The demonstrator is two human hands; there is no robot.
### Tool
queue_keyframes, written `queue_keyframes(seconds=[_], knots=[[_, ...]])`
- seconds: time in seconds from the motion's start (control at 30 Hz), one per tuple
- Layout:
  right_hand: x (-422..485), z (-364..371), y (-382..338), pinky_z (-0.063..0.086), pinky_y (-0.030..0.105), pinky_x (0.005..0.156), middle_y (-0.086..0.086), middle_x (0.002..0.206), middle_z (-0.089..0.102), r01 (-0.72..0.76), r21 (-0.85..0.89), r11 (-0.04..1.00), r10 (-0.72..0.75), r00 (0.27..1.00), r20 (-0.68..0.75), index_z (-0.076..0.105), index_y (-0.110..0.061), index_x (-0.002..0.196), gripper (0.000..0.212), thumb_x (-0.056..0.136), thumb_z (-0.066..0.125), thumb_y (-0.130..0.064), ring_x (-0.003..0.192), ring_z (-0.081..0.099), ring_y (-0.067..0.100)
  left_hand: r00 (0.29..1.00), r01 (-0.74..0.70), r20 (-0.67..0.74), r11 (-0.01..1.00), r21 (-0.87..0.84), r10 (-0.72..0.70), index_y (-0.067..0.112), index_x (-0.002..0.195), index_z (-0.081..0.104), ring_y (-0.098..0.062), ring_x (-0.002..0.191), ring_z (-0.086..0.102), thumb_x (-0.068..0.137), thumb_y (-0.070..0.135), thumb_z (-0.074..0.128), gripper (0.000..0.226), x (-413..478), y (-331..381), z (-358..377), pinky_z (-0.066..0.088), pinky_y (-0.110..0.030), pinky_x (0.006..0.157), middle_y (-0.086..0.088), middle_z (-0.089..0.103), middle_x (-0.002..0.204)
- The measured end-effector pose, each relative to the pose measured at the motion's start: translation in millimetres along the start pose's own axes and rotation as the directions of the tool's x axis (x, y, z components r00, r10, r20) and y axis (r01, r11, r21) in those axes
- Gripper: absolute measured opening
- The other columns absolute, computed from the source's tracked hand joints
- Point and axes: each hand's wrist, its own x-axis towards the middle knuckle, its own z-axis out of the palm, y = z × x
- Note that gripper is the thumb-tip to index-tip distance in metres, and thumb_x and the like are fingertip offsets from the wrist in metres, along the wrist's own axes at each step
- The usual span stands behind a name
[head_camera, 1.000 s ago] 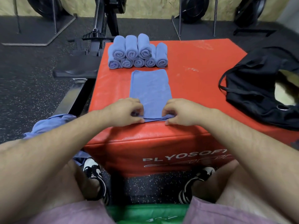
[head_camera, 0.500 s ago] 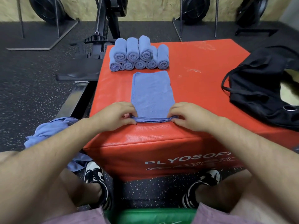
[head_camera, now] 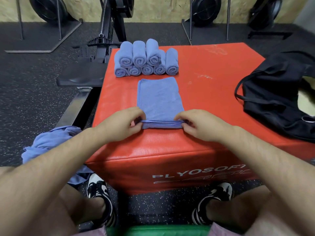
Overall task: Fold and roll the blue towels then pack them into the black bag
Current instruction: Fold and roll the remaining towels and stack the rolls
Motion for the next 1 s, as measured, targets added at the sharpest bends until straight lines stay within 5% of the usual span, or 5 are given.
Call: queue_keyframes(seconds=[0.2,0.43,0.6,0.83,1.0], knots=[[13.9,5.0,9.6,0.035,0.014,0.083,0.000,0.105,0.064,-0.065,0.081,0.995,0.066,0.998,-0.015,0.071,-0.015,0.110,0.028,0.089,0.056,-0.004,0.095,0.058,0.014,0.991,0.136,-0.004,0.987,-0.081,-0.137,0.015,0.098,0.067,-0.012,0.079,0.057,0.086,0.006,0.066,0.016,11.1,-5.6,1.4,0.039,-0.007,0.071,0.005,0.061,0.092],[18.8,16.2,9.2,0.048,0.040,0.080,0.002,0.102,0.056,-0.015,-0.124,0.992,-0.004,0.988,-0.151,0.070,-0.017,0.102,0.024,0.089,0.053,-0.007,0.092,0.050,0.026,0.987,0.121,-0.102,0.993,0.001,-0.120,0.016,0.103,0.066,-0.019,0.091,0.049,0.081,-0.001,0.064,0.027,16.3,-10.2,13.7,0.039,-0.029,0.087,0.004,0.050,0.096],[16.2,17.9,5.2,0.050,0.041,0.064,0.003,0.089,0.057,0.020,-0.291,0.957,-0.054,0.992,-0.111,0.063,-0.018,0.087,0.015,0.086,0.050,-0.012,0.078,0.056,0.030,0.995,-0.075,-0.049,0.977,0.198,0.087,0.013,0.091,0.064,-0.028,0.080,0.054,0.079,0.006,0.039,0.028,15.6,2.6,15.4,0.049,-0.042,0.070,-0.002,0.059,0.089],[11.3,11.2,8.8,0.048,0.038,0.082,-0.002,0.096,0.058,0.031,-0.191,0.981,-0.032,0.999,-0.004,0.063,-0.019,0.099,0.022,0.082,0.052,-0.027,0.091,0.052,0.023,0.997,-0.081,0.003,0.980,0.181,0.081,0.019,0.109,0.063,-0.022,0.097,0.058,0.090,0.037,0.059,0.027,6.4,-3.2,14.0,0.051,-0.043,0.080,0.003,0.060,0.106],[17.0,10.1,13.1,0.046,0.036,0.082,-0.004,0.091,0.061,0.026,-0.075,0.997,-0.030,0.998,-0.057,0.064,-0.018,0.097,0.018,0.080,0.062,-0.013,0.090,0.052,0.021,1.000,0.006,0.004,0.996,0.091,-0.007,0.023,0.108,0.061,-0.019,0.099,0.056,0.087,0.026,0.068,0.022,10.5,-8.0,12.0,0.048,-0.044,0.082,0.008,0.060,0.106]])
